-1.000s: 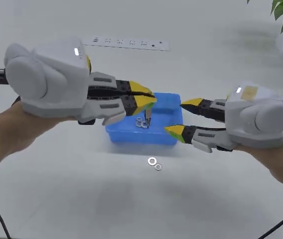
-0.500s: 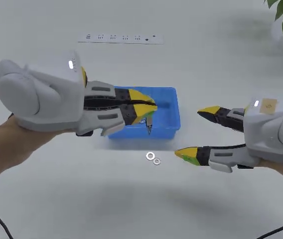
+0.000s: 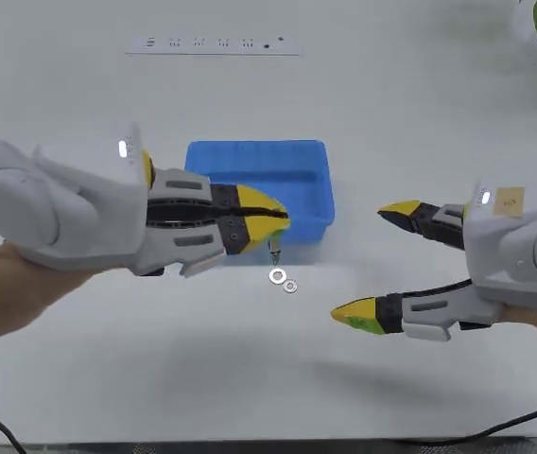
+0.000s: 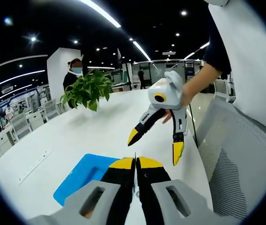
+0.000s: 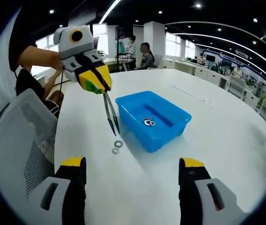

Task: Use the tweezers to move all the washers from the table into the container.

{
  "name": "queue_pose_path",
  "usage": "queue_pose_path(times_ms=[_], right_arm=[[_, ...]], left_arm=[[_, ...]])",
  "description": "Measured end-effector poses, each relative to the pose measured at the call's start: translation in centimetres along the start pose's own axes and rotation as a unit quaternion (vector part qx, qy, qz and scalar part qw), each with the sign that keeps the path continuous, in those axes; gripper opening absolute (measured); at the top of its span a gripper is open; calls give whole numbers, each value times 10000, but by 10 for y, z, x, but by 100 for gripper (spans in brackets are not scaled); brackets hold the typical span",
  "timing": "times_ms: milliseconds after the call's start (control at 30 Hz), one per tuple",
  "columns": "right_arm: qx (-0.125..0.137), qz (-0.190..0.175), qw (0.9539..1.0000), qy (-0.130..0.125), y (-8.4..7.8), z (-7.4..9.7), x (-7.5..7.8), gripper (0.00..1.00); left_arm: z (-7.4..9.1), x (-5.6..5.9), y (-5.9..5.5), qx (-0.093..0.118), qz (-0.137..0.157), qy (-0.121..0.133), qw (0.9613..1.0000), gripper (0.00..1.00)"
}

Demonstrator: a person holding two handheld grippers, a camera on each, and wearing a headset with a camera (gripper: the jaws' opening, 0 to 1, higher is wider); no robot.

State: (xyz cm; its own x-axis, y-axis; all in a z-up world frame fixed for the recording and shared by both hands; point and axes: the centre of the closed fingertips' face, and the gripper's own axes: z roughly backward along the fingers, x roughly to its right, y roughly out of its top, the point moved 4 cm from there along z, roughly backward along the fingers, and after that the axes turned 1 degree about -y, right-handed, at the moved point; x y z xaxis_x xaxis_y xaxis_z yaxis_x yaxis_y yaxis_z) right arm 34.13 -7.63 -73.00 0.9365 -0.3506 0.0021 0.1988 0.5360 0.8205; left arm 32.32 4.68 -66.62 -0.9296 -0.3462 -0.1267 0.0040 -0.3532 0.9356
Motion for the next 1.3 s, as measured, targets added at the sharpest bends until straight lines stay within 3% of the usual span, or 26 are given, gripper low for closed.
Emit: queue_pose_path(times_ms=[300, 433, 767, 1100, 1300], right_arm=[[-70, -182, 9995, 252, -6, -2, -12, 93], [-47, -265, 9992, 308, -7, -4, -16, 96], [29, -410, 9987, 295, -6, -6, -17, 94], [43, -492, 9981, 368, -10, -4, -24, 93], [88, -554, 9977, 392, -8, -5, -26, 91]], left_arm=[[-8, 5, -15, -23, 151, -99, 9998, 5], [-7, 2, -15, 67, 273, -63, 9996, 5], [-8, 4, -8, 168, 352, -116, 9992, 5], [-8, 7, -15, -16, 283, -121, 9995, 5], [-9, 4, -16, -10, 320, -68, 9995, 5]])
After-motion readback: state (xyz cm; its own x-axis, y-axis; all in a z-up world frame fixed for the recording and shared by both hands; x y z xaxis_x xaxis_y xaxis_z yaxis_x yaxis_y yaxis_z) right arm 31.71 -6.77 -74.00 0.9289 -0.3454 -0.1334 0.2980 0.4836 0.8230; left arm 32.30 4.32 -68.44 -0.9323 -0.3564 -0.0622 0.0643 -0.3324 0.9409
